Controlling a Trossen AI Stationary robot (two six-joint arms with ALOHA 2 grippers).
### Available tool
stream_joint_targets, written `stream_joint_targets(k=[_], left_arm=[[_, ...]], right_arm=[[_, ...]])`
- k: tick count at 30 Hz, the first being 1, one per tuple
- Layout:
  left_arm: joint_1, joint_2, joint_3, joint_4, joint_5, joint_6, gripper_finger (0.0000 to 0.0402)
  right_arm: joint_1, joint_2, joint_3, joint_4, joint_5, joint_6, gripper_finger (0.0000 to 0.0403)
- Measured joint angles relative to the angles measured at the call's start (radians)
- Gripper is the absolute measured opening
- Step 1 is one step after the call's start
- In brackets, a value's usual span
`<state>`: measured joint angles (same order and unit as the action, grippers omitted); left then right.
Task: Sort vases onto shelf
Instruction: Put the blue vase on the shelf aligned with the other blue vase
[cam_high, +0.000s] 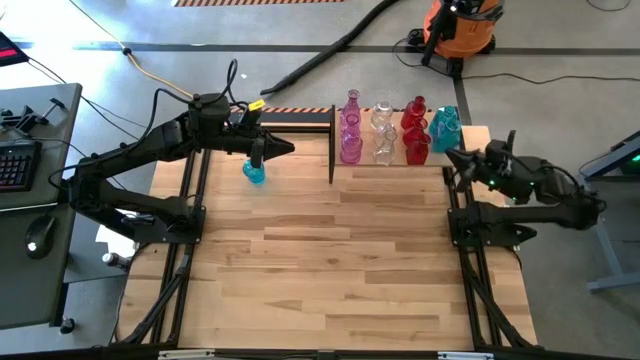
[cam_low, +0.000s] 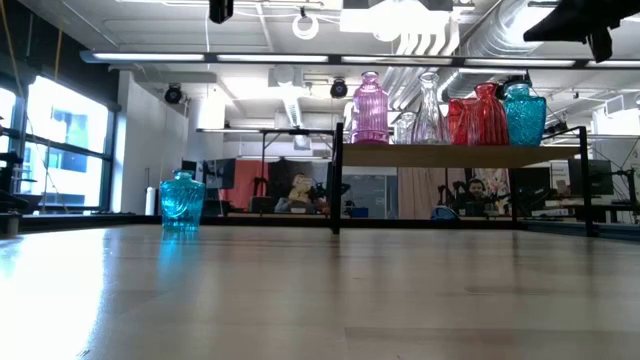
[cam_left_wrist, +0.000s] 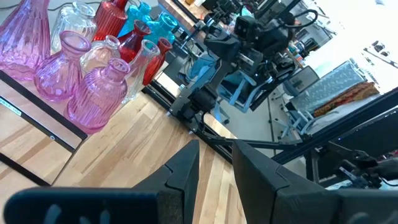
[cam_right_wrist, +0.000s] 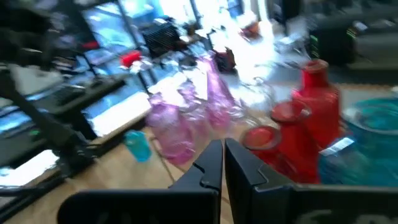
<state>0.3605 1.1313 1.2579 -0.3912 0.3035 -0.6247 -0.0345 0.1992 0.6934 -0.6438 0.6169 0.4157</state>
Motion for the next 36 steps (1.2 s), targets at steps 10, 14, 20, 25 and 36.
stream_joint_targets(k=[10,14,20,25,36], left_arm=[[0.000,0.000,0.000,0.000,0.000,0.000,0.0088],[-0.001,0.000,0.000,-0.004,0.000,0.000,0.0088],[-0.001,0.000,0.000,-0.005,0.001,0.000,0.0088],[-0.001,0.000,0.000,-0.005,0.002,0.000,0.0088],[-0.001,0.000,0.000,-0.004,0.002,0.000,0.0088]], right_arm=[[0.004,-0.196,-0.154,0.150,-0.261,-0.173,0.0000],[0.005,-0.193,-0.146,0.104,-0.315,-0.210,0.0000],[0.005,-0.196,-0.153,0.033,-0.359,-0.216,0.0000],[0.005,-0.196,-0.166,0.065,-0.440,-0.242,0.0002],[0.005,-0.195,-0.260,0.193,-0.526,-0.141,0.0033]])
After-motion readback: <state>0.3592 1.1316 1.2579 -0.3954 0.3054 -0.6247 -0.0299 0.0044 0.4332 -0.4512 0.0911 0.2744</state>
